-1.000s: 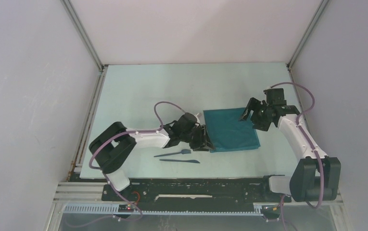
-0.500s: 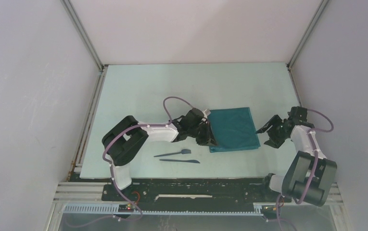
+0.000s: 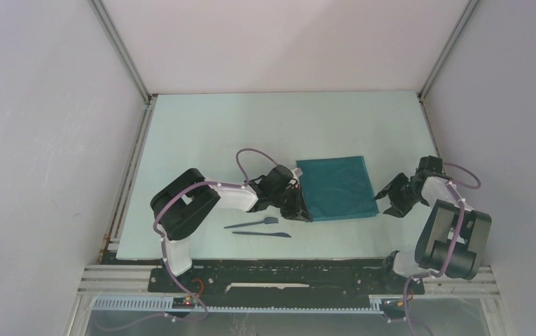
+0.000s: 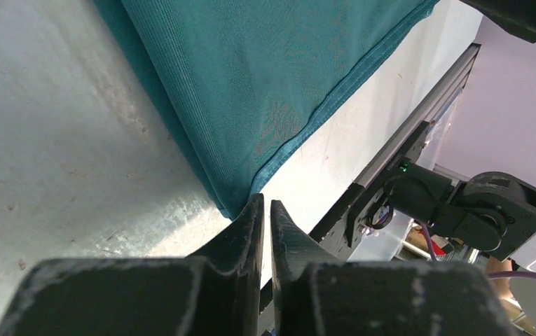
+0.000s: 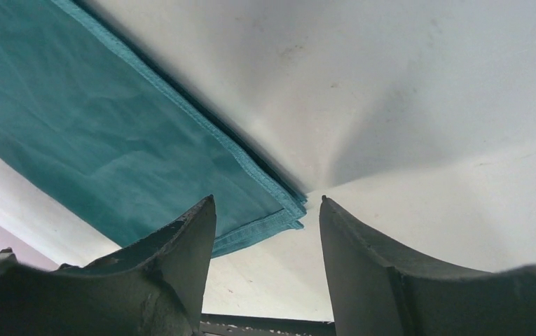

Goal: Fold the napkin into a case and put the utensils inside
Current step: Pick up the top corner of the square-folded napkin from the center of the board.

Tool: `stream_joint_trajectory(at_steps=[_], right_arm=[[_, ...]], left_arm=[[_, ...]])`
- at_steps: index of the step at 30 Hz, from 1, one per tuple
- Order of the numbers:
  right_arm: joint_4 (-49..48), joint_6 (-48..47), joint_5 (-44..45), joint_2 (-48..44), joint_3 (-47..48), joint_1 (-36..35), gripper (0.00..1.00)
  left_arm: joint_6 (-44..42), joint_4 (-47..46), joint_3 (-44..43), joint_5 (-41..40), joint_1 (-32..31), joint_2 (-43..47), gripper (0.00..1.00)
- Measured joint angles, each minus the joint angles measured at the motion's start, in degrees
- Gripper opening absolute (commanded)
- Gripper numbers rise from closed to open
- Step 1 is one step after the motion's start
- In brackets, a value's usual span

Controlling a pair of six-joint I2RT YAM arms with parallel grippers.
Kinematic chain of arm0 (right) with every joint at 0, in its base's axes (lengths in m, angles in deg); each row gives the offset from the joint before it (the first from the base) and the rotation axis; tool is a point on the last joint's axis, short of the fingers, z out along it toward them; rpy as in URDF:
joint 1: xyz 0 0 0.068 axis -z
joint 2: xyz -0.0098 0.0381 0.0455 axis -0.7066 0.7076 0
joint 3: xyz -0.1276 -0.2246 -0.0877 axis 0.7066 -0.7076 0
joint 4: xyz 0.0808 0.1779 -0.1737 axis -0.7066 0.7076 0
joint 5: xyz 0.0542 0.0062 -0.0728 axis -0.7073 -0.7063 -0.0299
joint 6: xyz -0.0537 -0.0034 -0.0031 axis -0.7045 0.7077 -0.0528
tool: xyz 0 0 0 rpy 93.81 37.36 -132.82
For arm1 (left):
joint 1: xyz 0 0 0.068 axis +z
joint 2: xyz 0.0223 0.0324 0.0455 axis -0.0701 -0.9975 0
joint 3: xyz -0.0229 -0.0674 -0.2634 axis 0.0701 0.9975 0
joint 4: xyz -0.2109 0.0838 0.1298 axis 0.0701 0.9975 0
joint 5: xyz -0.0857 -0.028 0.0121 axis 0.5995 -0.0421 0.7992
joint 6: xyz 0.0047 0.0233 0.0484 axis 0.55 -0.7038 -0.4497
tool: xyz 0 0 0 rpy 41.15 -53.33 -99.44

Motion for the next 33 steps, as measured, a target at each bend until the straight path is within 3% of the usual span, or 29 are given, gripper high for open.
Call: stream_joint_trajectory(at_steps=[17, 33], right_arm=[[-3.93, 0.02, -3.45, 3.28, -1.55, 0.07, 0.6], [-4.2, 0.17, -4.94, -2.97, -3.23, -1.03, 0.53]], left_arm=[[0.11, -2.86, 0.07, 1.2, 0.0, -1.92, 0.12], [0.48, -3.23, 0.07, 1.22, 0.0, -2.23, 0.11]])
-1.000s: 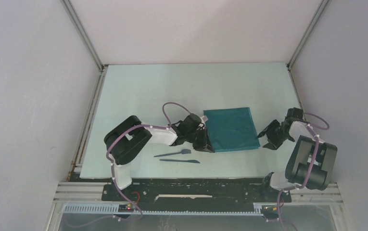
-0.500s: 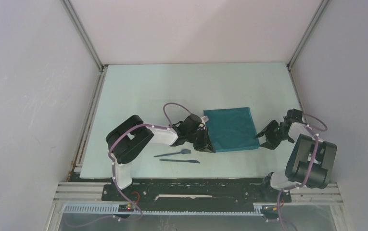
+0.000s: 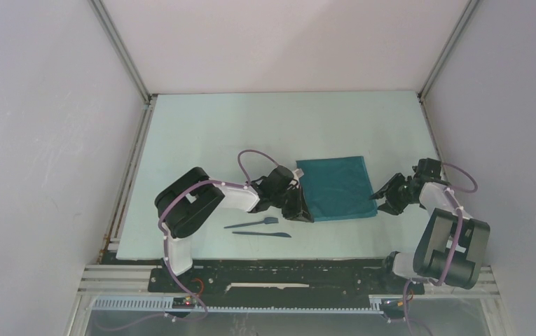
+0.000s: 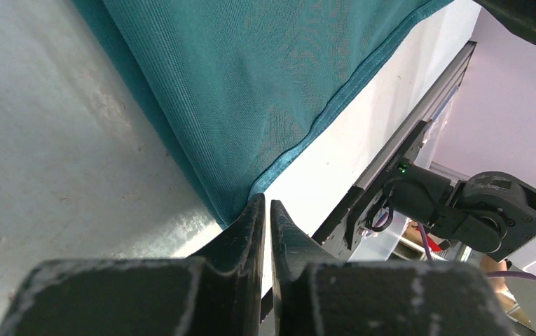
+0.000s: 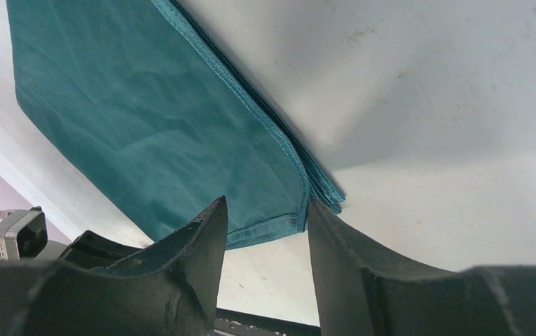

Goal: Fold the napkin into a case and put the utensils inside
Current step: Pick up the top corner of the square-folded napkin from the center of the board.

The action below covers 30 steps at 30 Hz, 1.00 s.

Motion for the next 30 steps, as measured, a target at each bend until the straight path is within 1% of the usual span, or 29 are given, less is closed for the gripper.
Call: stream_joint_trajectory(at_steps=[8, 12, 14, 15, 17, 21, 22, 27, 28, 30], right_arm=[[-0.13, 0.02, -0.28, 0.02, -0.33, -0.35, 0.5], [-0.24, 0.04, -0.17, 0.96, -0.63, -0.37, 0.44], [-0.59, 0.04, -0.17, 1.7, -0.76, -0.37, 0.37], [-0.83, 0.04, -0.17, 2.03, -0.9, -0.37, 0.3], [-0.98, 0.04, -0.17, 2.51, -1.2, -0.39, 0.23], [-1.01, 0.24, 0.0, 2.27, -1.44, -0.81, 0.02], [-0.98, 0.26, 0.13, 1.97, -1.44, -1.03, 0.0], [-1.01, 0.39, 1.03, -0.02, -1.44, -2.8, 0.0], [-0.98, 0.39, 1.31, -0.2, -1.44, -3.37, 0.07], [-0.92, 0.39, 1.97, -0.26, -1.42, -4.94, 0.25]], left_arm=[[0.04, -0.02, 0.0, 0.0, 0.0, -0.24, 0.11], [0.04, -0.04, 0.0, 0.0, 0.0, -0.28, 0.11], [0.04, -0.04, 0.0, 0.0, 0.0, -0.33, 0.11], [0.04, -0.04, 0.0, 0.0, 0.0, -0.33, 0.11], [0.04, -0.04, 0.0, 0.0, 0.0, -0.33, 0.11], [0.04, -0.04, 0.0, -0.02, 0.0, -0.35, 0.11], [0.04, -0.04, 0.0, -0.02, 0.0, -0.35, 0.11], [0.04, -0.07, 0.0, 0.0, 0.0, -0.46, 0.11], [0.04, -0.07, 0.0, 0.0, 0.0, -0.48, 0.11], [0.04, -0.09, 0.0, 0.0, 0.0, -0.52, 0.11]])
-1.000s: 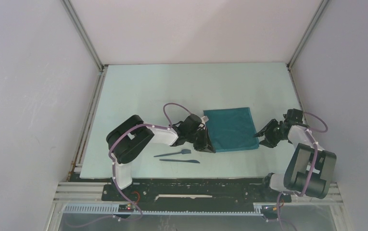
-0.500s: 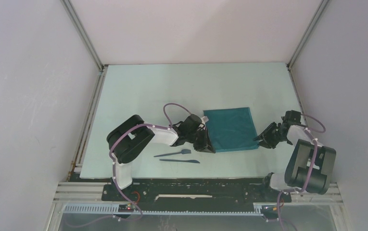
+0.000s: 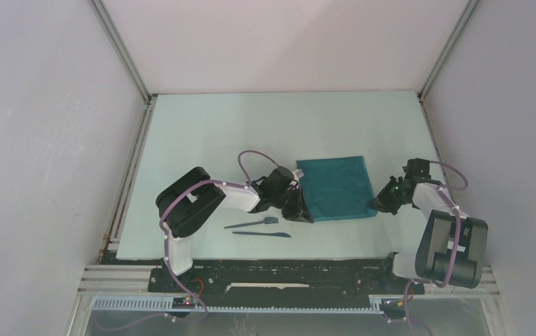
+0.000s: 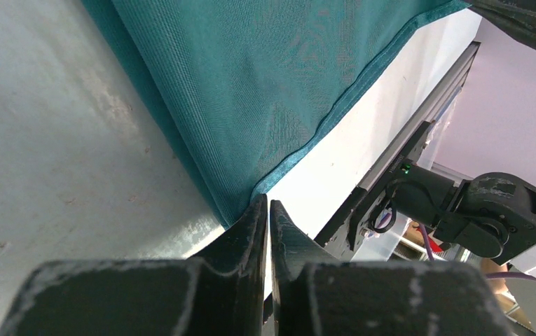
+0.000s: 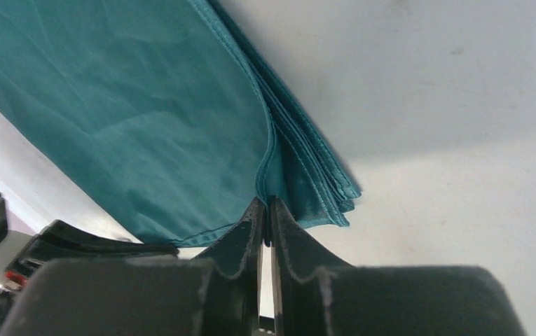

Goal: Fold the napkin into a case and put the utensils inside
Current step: Pick up the top corner of the square-folded napkin from the center of the board.

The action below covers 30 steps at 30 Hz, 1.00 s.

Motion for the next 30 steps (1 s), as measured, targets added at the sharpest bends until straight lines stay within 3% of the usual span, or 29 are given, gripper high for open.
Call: stream_joint_trajectory(at_steps=[4, 17, 22, 28, 30], right_arm=[[0.42, 0.28, 1.29, 0.0, 0.17, -2.1, 0.31], [2.12, 0.5, 5.16, -1.36, 0.17, 0.13, 0.3], [2.16, 0.5, 5.6, -2.91, 0.17, 1.25, 0.21], [2.16, 0.52, 5.57, -2.91, 0.17, 1.6, 0.19], [2.16, 0.52, 5.57, -2.91, 0.17, 1.64, 0.11]], left_arm=[[0.0, -0.02, 0.0, 0.0, 0.0, 0.0, 0.11], [-0.02, -0.02, 0.0, 0.0, 0.0, 0.0, 0.11], [-0.02, 0.02, 0.0, 0.0, 0.0, 0.0, 0.11], [-0.02, 0.07, 0.0, 0.0, 0.02, 0.0, 0.1], [-0.02, 0.07, 0.0, -0.02, 0.02, -0.02, 0.1]])
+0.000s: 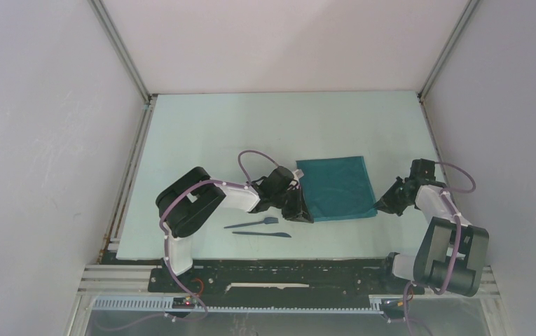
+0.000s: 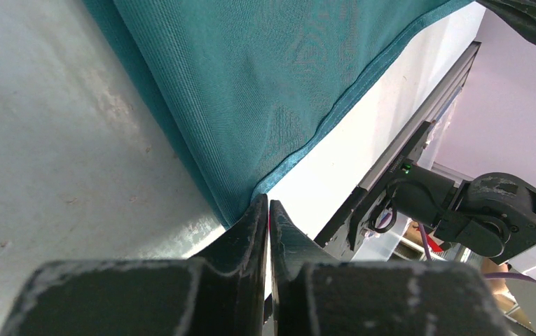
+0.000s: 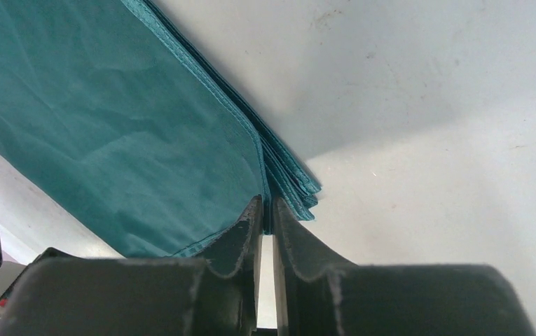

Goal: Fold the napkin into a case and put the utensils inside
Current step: Pick up the top corner of the square-folded napkin from the center of the board, then fold the top corner of the square-folded napkin at the center of the board.

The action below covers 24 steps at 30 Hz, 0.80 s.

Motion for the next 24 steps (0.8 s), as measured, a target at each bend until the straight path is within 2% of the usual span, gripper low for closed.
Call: stream_joint_trajectory(at_steps=[2, 7, 14, 18, 24], right_arm=[[-0.04, -0.04, -0.02, 0.0, 0.0, 0.0, 0.0], [-0.26, -0.11, -0.52, -0.07, 0.0, -0.07, 0.0], [-3.17, -1.29, -4.96, -0.04, 0.09, -2.73, 0.0], [-5.33, -1.68, -8.66, 4.2, 2.56, -6.8, 0.0], [-7.08, -2.43, -10.19, 15.06, 12.17, -18.36, 0.0]], left_arm=[[0.0, 0.0, 0.0, 0.02, 0.0, 0.02, 0.11], [-0.02, 0.02, 0.0, 0.02, 0.0, 0.02, 0.21], [-0.02, -0.04, 0.0, 0.26, 0.0, 0.02, 0.22], [0.0, -0.07, 0.0, 0.31, 0.0, 0.02, 0.2], [0.2, -0.17, 0.0, 0.28, 0.0, 0.02, 0.19]])
